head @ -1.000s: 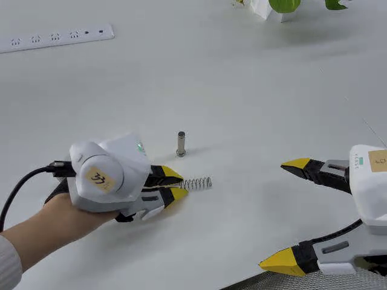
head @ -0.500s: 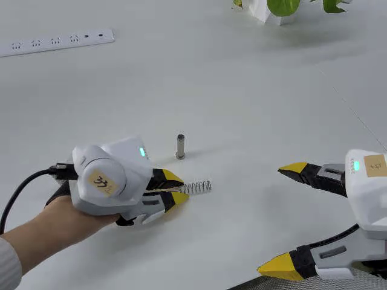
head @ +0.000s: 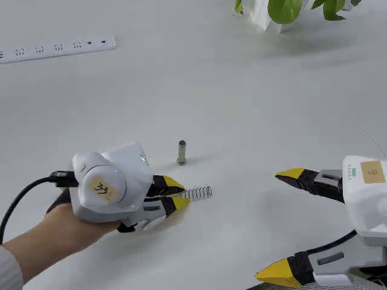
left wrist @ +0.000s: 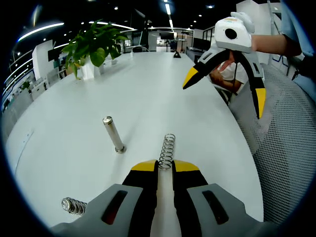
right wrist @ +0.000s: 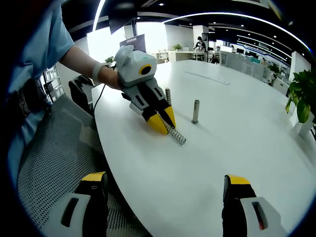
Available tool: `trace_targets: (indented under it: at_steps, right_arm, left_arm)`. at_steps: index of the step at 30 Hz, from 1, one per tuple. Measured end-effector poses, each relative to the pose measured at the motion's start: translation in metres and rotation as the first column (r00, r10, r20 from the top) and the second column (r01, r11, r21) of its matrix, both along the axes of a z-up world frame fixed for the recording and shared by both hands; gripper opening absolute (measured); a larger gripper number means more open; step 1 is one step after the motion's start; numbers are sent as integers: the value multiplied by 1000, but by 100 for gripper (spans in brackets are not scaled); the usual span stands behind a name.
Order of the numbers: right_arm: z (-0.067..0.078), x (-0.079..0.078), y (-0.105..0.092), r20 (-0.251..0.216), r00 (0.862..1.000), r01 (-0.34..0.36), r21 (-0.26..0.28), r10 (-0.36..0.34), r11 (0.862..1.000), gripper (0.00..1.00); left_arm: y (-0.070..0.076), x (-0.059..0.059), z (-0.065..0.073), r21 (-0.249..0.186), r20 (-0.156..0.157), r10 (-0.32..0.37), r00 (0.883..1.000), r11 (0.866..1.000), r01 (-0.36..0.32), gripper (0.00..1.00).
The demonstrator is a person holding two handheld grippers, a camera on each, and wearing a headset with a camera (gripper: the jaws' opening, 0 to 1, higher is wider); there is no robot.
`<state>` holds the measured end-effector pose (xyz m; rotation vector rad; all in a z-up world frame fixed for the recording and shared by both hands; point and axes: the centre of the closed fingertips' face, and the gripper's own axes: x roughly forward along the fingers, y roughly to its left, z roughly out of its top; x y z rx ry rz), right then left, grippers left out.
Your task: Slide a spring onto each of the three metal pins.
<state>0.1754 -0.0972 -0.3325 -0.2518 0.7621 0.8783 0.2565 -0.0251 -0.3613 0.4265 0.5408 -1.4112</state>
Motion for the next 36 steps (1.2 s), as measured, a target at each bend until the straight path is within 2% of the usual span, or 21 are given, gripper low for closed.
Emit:
trace_targets:
  at_steps: [6, 7, 12, 18, 24, 28, 32, 36]
  right_arm:
    - [1, 1, 4, 3, 1000, -8, 3, 8, 1000, 97]
    - [2, 1, 5, 4, 1000, -10, 3, 10, 1000, 97]
    - [4, 2, 8, 8, 1000, -15, 9, 15, 1000, 96]
    - [3, 1, 13, 7, 1000, -27, 10, 27, 1000, 96]
    - [3, 0, 19, 5, 999, -42, 11, 42, 999, 96]
    - [3, 1, 22, 6, 998, -62, 6, 62, 998, 95]
    - [9, 6, 26, 22, 996, -81, 15, 81, 997, 93]
    - [13, 10, 32, 39, 992, -118, 0, 118, 993, 92]
  left_arm:
    - [6, 0, 2, -13, 5, 36, 999, 999, -36, 7]
    - [8, 0, 2, -21, -6, 50, 999, 999, -50, 7]
    - [17, -1, 6, -41, -21, 90, 996, 995, -90, 7]
    - [28, -5, 14, -69, -29, 138, 990, 988, -140, 6]
    - [36, -6, 16, -80, -35, 174, 984, 981, -176, 6]
    - [38, -8, 25, -96, -30, 182, 983, 978, -184, 6]
    - [42, -13, 38, -115, -20, 178, 984, 977, -179, 6]
    - [48, -16, 47, -129, -11, 182, 983, 975, -182, 6]
